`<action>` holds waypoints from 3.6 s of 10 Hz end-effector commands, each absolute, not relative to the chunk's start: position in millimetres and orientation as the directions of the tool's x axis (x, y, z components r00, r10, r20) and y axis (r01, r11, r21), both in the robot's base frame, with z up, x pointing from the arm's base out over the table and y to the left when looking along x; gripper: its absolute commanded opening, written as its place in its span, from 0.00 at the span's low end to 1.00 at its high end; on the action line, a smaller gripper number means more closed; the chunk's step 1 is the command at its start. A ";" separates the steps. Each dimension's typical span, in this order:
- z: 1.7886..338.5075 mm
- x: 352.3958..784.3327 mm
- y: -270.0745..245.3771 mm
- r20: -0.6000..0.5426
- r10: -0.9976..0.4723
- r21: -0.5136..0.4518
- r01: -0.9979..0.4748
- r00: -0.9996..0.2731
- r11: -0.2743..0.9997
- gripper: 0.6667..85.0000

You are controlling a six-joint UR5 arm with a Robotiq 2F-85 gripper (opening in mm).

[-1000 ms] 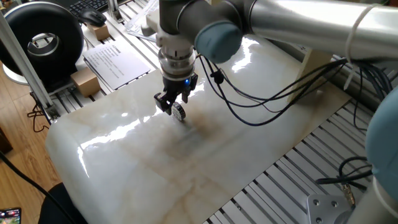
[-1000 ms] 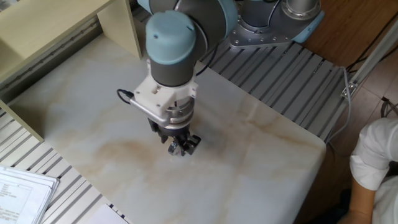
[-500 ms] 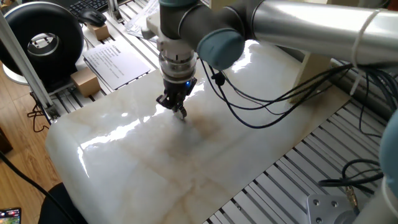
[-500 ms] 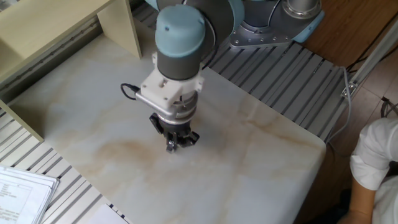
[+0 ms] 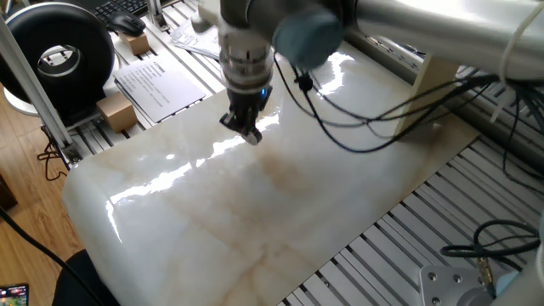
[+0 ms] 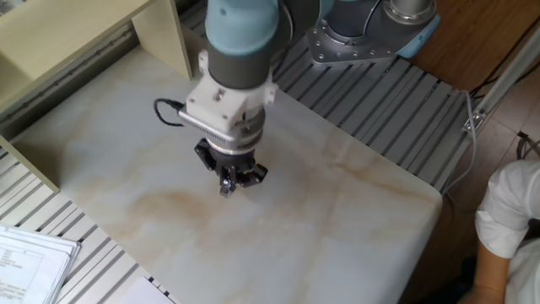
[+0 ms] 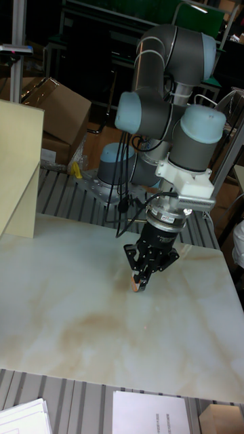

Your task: Put the object on the shelf

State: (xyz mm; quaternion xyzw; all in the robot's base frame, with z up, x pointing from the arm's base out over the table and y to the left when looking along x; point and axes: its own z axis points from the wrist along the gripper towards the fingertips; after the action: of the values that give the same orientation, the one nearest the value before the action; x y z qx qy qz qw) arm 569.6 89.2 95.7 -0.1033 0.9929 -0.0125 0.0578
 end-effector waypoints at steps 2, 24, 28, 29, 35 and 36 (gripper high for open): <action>114.0 579.0 93.6 -0.149 -0.189 -0.016 -0.189 -0.971 0.982 0.01; 305.2 517.4 -121.1 -0.103 -0.390 -0.049 -0.387 -0.915 0.921 0.01; 307.4 525.3 -121.0 -0.121 -0.259 -0.099 -0.248 -0.958 0.964 0.01; 311.3 525.1 -133.9 -0.107 -0.280 -0.094 -0.271 -0.954 0.958 0.01; 320.8 526.4 -186.3 -0.111 -0.360 -0.052 -0.356 -0.926 0.933 0.01; 321.3 530.4 -189.4 -0.123 -0.336 -0.066 -0.330 -0.934 0.942 0.01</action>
State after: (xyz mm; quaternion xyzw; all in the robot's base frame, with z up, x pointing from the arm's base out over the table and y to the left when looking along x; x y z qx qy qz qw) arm 526.7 -179.4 318.7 -0.1752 0.9826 -0.0306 0.0535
